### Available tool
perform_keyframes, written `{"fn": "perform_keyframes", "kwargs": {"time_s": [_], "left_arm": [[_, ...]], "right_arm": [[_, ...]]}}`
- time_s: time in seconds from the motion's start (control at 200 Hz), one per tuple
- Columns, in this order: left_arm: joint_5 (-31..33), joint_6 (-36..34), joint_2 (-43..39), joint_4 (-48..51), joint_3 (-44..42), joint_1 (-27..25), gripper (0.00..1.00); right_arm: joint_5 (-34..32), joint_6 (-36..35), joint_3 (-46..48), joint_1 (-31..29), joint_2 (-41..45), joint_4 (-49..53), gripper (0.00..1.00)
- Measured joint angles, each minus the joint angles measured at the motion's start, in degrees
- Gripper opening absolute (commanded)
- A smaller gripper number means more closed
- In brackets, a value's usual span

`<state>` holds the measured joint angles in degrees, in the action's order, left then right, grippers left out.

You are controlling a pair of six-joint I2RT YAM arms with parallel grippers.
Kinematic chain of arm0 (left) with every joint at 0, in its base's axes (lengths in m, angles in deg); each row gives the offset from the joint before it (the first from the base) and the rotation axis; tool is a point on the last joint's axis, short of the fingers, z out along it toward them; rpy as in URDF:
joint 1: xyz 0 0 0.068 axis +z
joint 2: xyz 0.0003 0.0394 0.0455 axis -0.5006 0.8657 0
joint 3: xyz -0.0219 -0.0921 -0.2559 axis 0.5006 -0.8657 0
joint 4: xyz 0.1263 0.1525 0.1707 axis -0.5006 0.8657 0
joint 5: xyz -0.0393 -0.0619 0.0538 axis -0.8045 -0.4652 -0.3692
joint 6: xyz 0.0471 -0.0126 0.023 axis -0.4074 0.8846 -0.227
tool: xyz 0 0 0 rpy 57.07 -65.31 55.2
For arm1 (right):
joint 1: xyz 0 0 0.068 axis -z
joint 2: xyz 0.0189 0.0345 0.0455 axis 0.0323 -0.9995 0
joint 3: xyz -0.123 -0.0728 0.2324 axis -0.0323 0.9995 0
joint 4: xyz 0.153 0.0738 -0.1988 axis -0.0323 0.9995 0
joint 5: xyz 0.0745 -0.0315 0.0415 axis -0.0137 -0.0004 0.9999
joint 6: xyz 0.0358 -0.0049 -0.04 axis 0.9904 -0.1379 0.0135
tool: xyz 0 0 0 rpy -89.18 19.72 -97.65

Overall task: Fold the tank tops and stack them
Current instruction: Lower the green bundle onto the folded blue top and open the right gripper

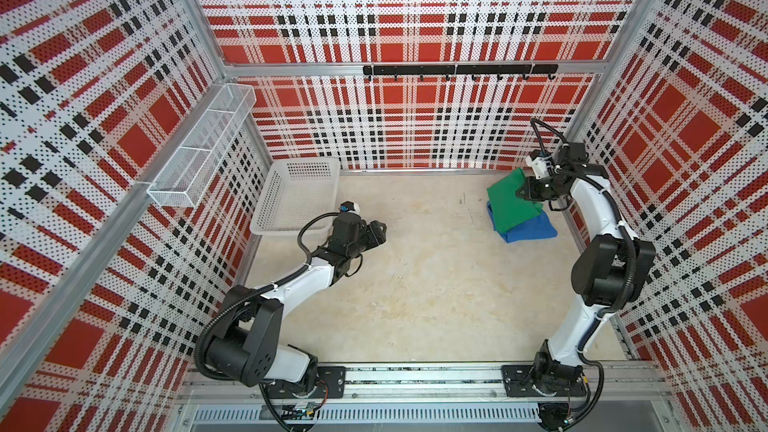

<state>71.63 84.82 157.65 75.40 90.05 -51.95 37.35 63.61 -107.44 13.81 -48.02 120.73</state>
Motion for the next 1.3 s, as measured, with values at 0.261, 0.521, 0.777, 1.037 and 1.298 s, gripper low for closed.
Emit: {"fn": "perform_keyframes", "kwargs": {"time_s": [0.261,0.521,0.777,1.037,1.298], "left_arm": [[0.0,-0.7,0.0,0.8,0.1,0.1,0.72],[0.0,-1.2,0.1,1.1,0.2,0.1,0.72],[1.6,-1.4,-1.0,2.4,0.2,0.1,0.75],[5.4,-2.3,-7.5,4.7,0.2,0.1,0.75],[6.1,-2.5,-9.4,6.1,-0.4,0.3,0.76]], "right_arm": [[1.7,-3.8,3.1,5.7,-7.0,0.4,0.0],[-1.9,-2.7,3.0,8.3,-11.6,-2.1,0.54],[-8.6,0.9,4.3,7.5,-8.3,-7.6,0.74],[-25.0,11.7,18.2,-0.9,13.1,-16.4,0.71],[-28.6,21.3,27.1,-8.5,8.0,-24.6,0.69]]}}
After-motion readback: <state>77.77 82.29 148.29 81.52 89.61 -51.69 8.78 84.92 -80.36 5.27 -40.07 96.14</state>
